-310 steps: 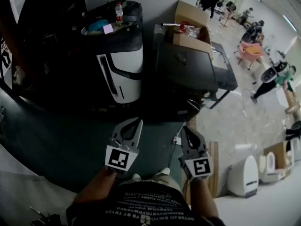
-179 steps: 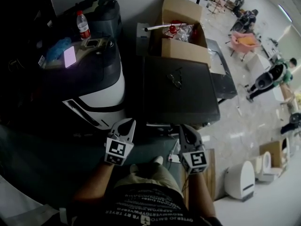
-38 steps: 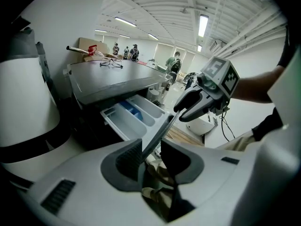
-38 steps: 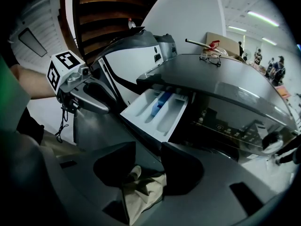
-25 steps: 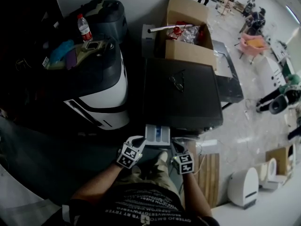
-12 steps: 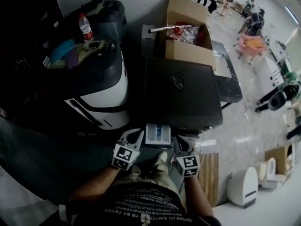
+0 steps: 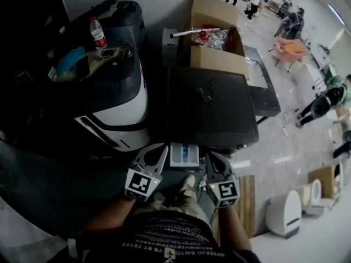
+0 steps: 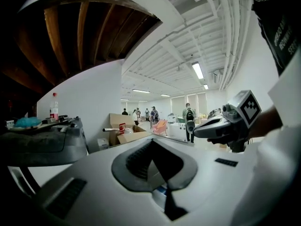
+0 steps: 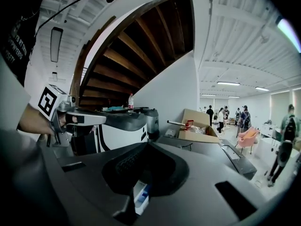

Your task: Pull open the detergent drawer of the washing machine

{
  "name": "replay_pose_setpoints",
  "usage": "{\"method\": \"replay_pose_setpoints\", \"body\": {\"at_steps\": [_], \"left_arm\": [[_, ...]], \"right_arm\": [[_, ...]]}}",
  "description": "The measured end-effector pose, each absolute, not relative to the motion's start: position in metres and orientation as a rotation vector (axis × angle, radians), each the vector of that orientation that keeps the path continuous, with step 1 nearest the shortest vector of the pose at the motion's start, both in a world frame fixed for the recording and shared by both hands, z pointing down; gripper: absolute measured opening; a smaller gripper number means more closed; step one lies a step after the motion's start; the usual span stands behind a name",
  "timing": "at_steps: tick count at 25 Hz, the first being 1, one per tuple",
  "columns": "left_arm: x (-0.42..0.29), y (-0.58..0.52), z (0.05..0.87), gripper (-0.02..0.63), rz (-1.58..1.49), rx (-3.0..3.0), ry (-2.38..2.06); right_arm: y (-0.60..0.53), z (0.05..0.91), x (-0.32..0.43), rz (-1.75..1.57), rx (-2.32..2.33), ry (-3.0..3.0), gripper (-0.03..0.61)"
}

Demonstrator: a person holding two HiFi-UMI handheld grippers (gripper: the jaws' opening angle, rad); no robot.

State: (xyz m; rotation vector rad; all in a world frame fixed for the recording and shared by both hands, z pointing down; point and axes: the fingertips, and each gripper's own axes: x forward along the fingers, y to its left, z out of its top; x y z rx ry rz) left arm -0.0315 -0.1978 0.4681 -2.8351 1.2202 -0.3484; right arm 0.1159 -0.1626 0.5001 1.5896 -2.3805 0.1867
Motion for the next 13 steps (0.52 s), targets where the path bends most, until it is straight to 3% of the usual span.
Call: {"method": "replay_pose_setpoints", "body": {"at_steps": [13], "left_arm": [[-0.031,-0.182,0.489,0.003,-0.422,-2.888,1.156]], "right_arm": [[-0.146,0.509,0.105,0.203,1.575,-2.372,0.002]]}}
